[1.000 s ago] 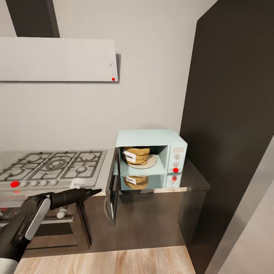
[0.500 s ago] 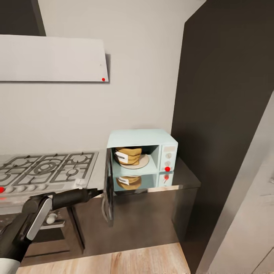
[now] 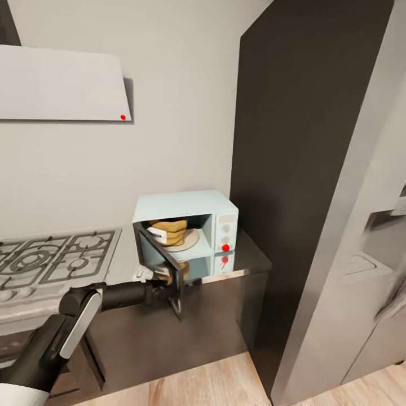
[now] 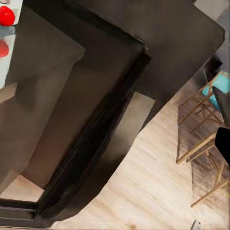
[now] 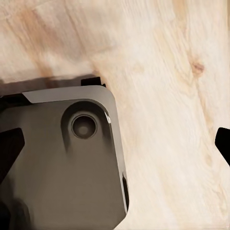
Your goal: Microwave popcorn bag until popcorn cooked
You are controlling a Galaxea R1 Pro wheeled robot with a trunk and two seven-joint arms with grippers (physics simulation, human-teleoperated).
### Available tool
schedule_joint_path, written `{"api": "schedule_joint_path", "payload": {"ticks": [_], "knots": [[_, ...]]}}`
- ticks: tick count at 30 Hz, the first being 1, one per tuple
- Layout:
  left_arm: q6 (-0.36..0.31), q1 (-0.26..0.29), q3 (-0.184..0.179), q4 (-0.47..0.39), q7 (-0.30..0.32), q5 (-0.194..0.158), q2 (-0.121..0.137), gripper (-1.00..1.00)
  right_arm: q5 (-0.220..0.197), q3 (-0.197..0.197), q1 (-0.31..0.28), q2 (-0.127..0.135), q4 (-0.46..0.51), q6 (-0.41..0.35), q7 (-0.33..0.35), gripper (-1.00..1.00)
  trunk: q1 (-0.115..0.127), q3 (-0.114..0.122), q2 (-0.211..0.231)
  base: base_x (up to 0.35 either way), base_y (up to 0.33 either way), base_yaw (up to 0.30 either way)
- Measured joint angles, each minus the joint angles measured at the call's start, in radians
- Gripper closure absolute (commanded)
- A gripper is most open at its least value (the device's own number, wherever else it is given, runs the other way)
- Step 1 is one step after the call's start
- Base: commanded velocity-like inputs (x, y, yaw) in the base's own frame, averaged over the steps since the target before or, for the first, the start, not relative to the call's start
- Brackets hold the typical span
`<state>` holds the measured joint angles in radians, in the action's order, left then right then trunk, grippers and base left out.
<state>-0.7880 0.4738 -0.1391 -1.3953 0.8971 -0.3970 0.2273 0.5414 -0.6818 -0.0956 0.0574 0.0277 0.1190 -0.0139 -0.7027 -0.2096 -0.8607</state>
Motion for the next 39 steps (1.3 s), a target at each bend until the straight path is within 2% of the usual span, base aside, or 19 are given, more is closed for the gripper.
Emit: {"api": "schedule_joint_path", "payload": {"ticks": [4, 7, 8, 12, 13, 16, 19, 20, 23, 26, 27, 29, 32, 36, 39], "knots": [[0.001, 0.0, 0.001, 0.0, -0.055, 0.001, -0.002, -1.0, 0.0, 0.0, 0.0, 0.0, 0.0, 0.0, 0.0, -1.0, 0.0, 0.0, 0.0, 0.0, 0.0, -0.264], [0.001, 0.0, 0.001, -0.001, -0.146, -0.002, -0.006, -1.0, 0.0, 0.0, 0.0, 0.0, 0.0, 0.0, 0.0, -1.0, 0.0, 0.0, 0.0, 0.0, 0.0, -0.264], [0.001, 0.0, 0.003, -0.002, -0.189, -0.001, -0.016, -1.0, 0.0, 0.0, 0.0, 0.0, 0.0, 0.0, 0.0, -1.0, 0.0, 0.0, 0.0, 0.0, 0.0, -0.264], [0.002, 0.0, 0.003, -0.003, -0.288, 0.0, -0.026, -1.0, 0.0, 0.0, 0.0, 0.001, 0.0, 0.0, 0.0, -1.0, 0.0, 0.0, 0.0, 0.0, 0.0, -0.263], [0.002, 0.0, 0.002, -0.003, -0.339, 0.0, -0.036, -1.0, 0.0, 0.0, 0.0, 0.001, 0.0, 0.0, 0.0, -1.0, 0.0, 0.0, 0.0, 0.0, 0.0, -0.252], [0.002, 0.0, 0.001, -0.003, -0.385, 0.001, -0.05, -1.0, 0.0, 0.0, 0.0, 0.001, 0.0, 0.0, 0.0, -1.0, 0.0, 0.0, 0.0, 0.0, 0.0, -0.161], [0.0, 0.0, -0.001, -0.005, -0.452, -0.003, -0.082, -1.0, 0.0, 0.0, 0.0, 0.002, 0.0, 0.0, 0.0, -1.0, 0.0, 0.0, 0.0, 0.0, 0.0, -0.026], [0.0, 0.0, -0.002, -0.005, -0.507, -0.004, -0.107, -1.0, 0.0, 0.0, 0.0, 0.002, 0.0, 0.0, 0.0, -1.0, 0.0, 0.0, 0.0, 0.0, 0.0, -0.006], [-0.001, 0.0, -0.003, -0.007, -0.606, -0.006, -0.14, -1.0, 0.0, 0.0, 0.0, 0.002, 0.0, 0.0, 0.0, -1.0, 0.0, 0.0, 0.0, 0.0, 0.0, -0.001], [-0.001, 0.0, -0.002, -0.036, -0.698, -0.008, -0.148, -1.0, 0.0, 0.0, 0.0, 0.002, 0.0, 0.0, 0.0, -1.0, 0.0, 0.0, 0.0, 0.0, 0.0, 0.0], [-0.003, 0.0, -0.003, -0.04, -0.717, -0.022, -0.149, -1.0, 0.0, 0.0, 0.0, 0.002, 0.0, 0.0, 0.0, -1.0, 0.0, 0.0, 0.0, 0.0, 0.0, 0.0], [-0.002, 0.0, -0.027, -0.055, -0.786, -0.049, -0.15, -1.0, 0.0, 0.0, 0.0, 0.002, 0.0, -0.001, 0.0, -1.0, 0.0, 0.0, 0.0, 0.0, 0.0, 0.0], [-0.003, 0.0, -0.055, -0.075, -0.836, -0.038, -0.15, -1.0, 0.0, 0.0, 0.0, 0.002, 0.0, -0.001, 0.0, -1.0, 0.0, 0.0, 0.0, 0.0, 0.0, 0.0], [-0.011, -0.001, -0.057, -0.081, -0.841, -0.042, -0.15, -1.0, 0.0, 0.0, 0.0, 0.002, 0.0, -0.001, 0.0, -1.0, 0.0, 0.0, 0.0, 0.072, 0.0, 0.0], [-0.007, -0.001, -0.073, -0.081, -0.84, -0.048, -0.15, -1.0, 0.0, 0.0, 0.0, 0.002, 0.0, 0.0, 0.0, -1.0, 0.0, 0.0, 0.0, 0.271, 0.0, 0.0]]}}
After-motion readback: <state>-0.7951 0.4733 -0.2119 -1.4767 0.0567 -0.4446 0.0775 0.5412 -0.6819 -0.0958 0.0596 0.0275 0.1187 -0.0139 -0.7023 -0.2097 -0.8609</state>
